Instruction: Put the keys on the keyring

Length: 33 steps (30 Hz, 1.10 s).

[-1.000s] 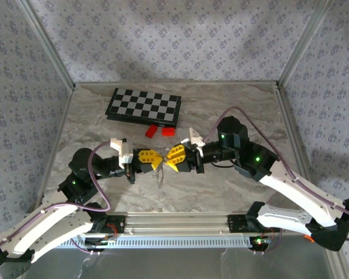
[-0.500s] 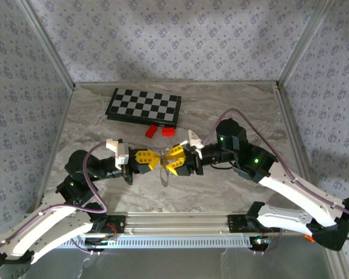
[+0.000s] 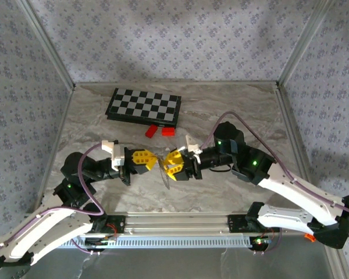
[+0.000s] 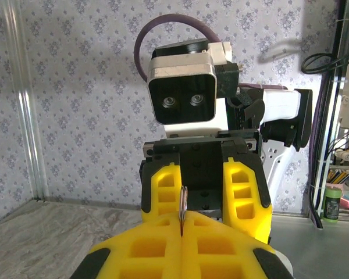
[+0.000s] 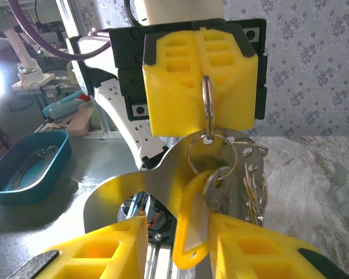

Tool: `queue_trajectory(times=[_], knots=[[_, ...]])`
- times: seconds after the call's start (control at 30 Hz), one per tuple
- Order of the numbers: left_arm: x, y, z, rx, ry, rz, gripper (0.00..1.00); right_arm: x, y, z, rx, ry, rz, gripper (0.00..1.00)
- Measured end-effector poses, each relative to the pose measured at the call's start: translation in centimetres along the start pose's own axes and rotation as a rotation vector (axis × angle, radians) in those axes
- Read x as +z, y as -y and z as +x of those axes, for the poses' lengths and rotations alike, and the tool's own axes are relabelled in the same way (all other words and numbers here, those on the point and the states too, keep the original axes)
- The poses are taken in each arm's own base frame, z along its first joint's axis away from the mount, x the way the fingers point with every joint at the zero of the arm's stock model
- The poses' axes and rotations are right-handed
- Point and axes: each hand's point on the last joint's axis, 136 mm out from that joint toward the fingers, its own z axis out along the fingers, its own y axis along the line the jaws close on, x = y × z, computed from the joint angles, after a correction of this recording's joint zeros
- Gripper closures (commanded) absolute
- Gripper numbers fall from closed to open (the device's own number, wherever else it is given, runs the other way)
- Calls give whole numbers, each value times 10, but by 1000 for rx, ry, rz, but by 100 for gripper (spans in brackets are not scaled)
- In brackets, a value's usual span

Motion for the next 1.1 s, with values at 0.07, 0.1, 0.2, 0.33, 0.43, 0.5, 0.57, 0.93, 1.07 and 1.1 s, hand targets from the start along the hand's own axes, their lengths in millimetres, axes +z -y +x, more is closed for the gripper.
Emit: queue_trajectory(times=[0.07, 0.1, 0.2, 0.33, 0.43, 0.5, 0.57, 0.93, 1.07, 1.1], knots=[[0, 0, 0, 0, 0, 0, 100, 2, 2, 1, 0, -3, 2, 68], [0, 0, 0, 0, 0, 0, 100, 2, 2, 2, 0, -4, 3, 69], [0, 0, 0, 0, 0, 0, 100, 5, 6, 3, -1, -9, 14, 71], [0, 0, -1, 3, 3, 1, 100, 6, 10, 4, -7, -11, 27, 73], [0, 0, -1, 4, 5, 1, 100, 7, 11, 3, -13, -8, 35, 73], [1, 0, -1, 3, 3, 1, 100, 7, 11, 2, -16, -3, 35, 73], [2, -1, -1, 4, 6, 1, 100, 7, 12, 1, -19, 1, 35, 74], [2, -1, -1, 5, 7, 1, 100, 8, 15, -2, -35, 11, 49, 95], [2, -1, -1, 5, 6, 1, 100, 7, 16, -2, -41, 11, 58, 100], [2, -1, -1, 5, 6, 1, 100, 7, 16, -3, -43, 12, 63, 100]])
